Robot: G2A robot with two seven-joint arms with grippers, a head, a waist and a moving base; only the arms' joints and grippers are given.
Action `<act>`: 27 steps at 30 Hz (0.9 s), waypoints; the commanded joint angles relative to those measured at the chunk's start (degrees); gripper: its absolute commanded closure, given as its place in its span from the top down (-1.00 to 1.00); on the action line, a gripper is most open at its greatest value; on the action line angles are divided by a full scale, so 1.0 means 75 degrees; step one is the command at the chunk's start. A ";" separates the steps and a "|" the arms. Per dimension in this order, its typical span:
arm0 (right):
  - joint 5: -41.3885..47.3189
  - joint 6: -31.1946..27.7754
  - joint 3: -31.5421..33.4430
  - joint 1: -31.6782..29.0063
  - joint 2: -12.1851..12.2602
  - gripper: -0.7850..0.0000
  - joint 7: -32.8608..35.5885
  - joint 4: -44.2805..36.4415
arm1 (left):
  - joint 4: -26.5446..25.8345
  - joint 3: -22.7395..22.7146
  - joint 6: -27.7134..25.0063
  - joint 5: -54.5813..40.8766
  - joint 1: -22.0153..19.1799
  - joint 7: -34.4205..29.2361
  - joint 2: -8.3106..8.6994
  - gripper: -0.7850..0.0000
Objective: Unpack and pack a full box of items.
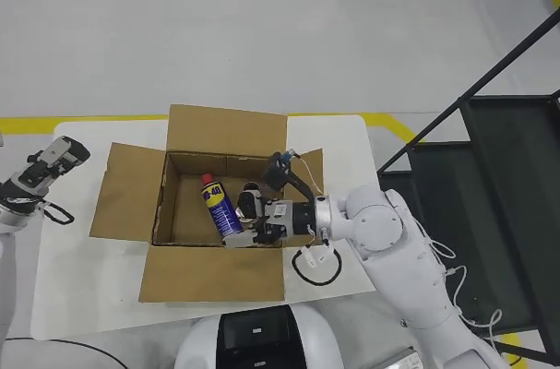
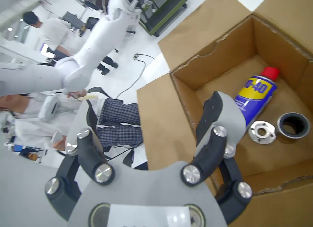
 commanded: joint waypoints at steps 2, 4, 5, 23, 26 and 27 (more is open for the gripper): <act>0.0826 0.0154 0.0805 -0.0475 0.0136 1.00 0.0270 -0.0301 | 0.0282 0.0067 -0.0380 0.1306 -0.0118 0.0054 0.0036 1.00; 0.1174 0.0160 0.1389 -0.0826 0.0209 1.00 0.0119 -0.0420 | 0.0581 0.0229 -0.0608 0.1775 -0.0273 -0.0097 0.0050 1.00; 0.1226 0.0226 0.1680 -0.1008 0.0244 1.00 0.0022 -0.0423 | 0.0777 0.0347 -0.0653 0.1908 -0.0383 -0.0193 0.0051 1.00; -0.0152 0.1633 0.3062 -0.2490 0.0455 1.00 -0.2141 -0.0279 | 0.2172 0.2000 0.0122 -0.0898 -0.1783 -0.2422 0.0057 1.00; -0.0085 0.1584 0.2808 -0.2400 0.0457 1.00 -0.2170 -0.0074 | 0.1424 0.1864 0.0611 -0.1812 -0.1505 -0.2911 0.0212 1.00; 0.0014 0.1509 0.2709 -0.2361 0.0456 1.00 -0.2145 -0.0022 | 0.1195 0.1824 0.0765 -0.2039 -0.1422 -0.3065 0.0259 1.00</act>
